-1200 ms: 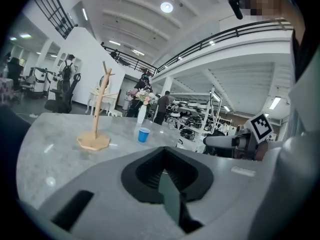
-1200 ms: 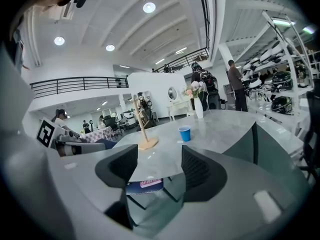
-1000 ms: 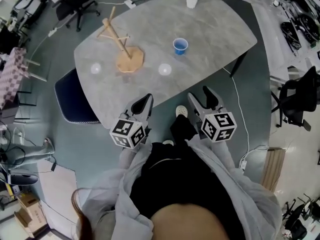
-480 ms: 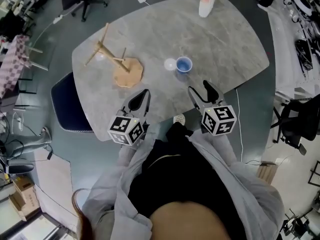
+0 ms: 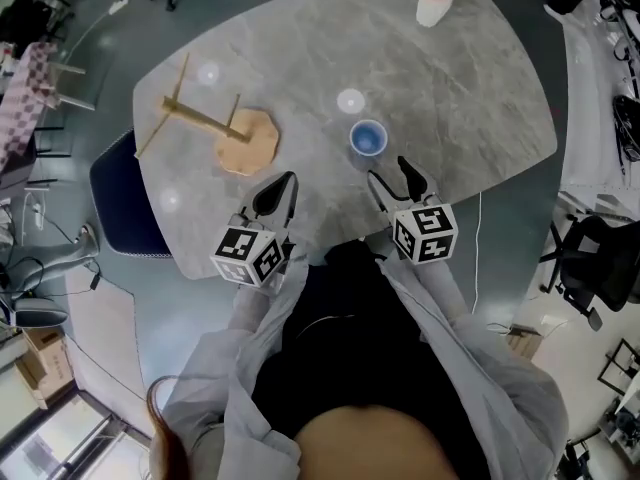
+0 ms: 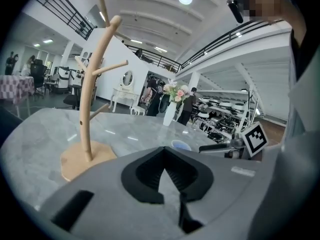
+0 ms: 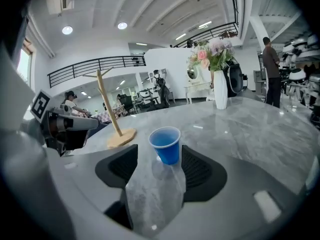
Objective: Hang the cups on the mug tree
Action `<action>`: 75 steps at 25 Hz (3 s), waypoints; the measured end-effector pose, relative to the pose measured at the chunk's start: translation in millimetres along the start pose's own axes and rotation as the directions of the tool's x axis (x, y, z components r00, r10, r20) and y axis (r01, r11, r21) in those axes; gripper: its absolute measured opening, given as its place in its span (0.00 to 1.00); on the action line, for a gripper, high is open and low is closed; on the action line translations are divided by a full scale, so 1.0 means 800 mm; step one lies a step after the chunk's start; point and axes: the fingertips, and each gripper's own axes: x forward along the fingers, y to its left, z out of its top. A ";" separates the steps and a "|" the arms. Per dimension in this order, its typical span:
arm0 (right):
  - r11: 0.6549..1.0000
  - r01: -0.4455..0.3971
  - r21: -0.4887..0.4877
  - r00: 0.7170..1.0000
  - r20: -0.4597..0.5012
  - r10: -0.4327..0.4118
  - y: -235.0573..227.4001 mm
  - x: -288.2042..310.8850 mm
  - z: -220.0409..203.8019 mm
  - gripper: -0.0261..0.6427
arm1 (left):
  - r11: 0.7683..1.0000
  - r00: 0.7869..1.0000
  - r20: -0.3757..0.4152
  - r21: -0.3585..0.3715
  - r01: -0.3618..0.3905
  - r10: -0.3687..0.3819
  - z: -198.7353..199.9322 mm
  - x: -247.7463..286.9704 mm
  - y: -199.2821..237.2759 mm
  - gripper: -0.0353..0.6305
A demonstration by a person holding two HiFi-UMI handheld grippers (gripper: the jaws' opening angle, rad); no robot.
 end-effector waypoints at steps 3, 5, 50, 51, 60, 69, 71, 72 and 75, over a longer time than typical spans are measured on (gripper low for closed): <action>1.000 -0.022 0.001 1.000 -0.021 0.022 -0.010 0.024 -0.011 0.48 | 0.998 0.998 -0.018 -0.021 -0.052 0.052 -0.010 0.002 0.014 0.05; 1.000 -0.026 -0.012 0.999 -0.028 0.026 -0.016 0.040 -0.015 0.52 | 0.995 0.996 -0.024 -0.036 -0.088 0.087 -0.015 -0.001 0.025 0.05; 0.916 -0.054 -0.398 0.973 0.186 0.139 0.135 0.040 0.147 0.48 | 0.989 0.984 0.104 -0.061 -0.137 0.142 0.041 -0.142 0.076 0.05; 0.907 -0.058 -0.417 0.970 0.192 0.150 0.140 0.041 0.155 0.48 | 0.990 0.985 0.104 -0.056 -0.133 0.138 0.045 -0.146 0.075 0.05; 0.707 -0.043 -0.706 0.937 0.216 0.273 0.180 0.056 0.250 0.48 | 0.995 0.985 0.140 -0.016 -0.095 0.097 0.076 -0.155 0.061 0.05; 0.235 0.124 -0.964 0.939 0.191 0.287 0.224 0.113 0.330 0.48 | 0.988 0.972 0.178 -0.043 -0.149 0.154 0.078 -0.173 0.069 0.05; 0.130 0.142 -0.981 0.938 0.175 0.298 0.239 0.122 0.335 0.48 | 0.986 0.968 0.187 -0.049 -0.162 0.169 0.079 -0.178 0.071 0.05; 0.076 0.158 -0.984 0.937 0.174 0.303 0.247 0.125 0.339 0.48 | 0.984 0.966 0.191 -0.053 -0.169 0.176 0.078 -0.181 0.073 0.05; -0.052 0.209 -0.977 0.929 0.182 0.323 0.271 0.125 0.351 0.48 | 0.981 0.961 0.198 -0.066 -0.183 0.193 0.076 -0.190 0.077 0.05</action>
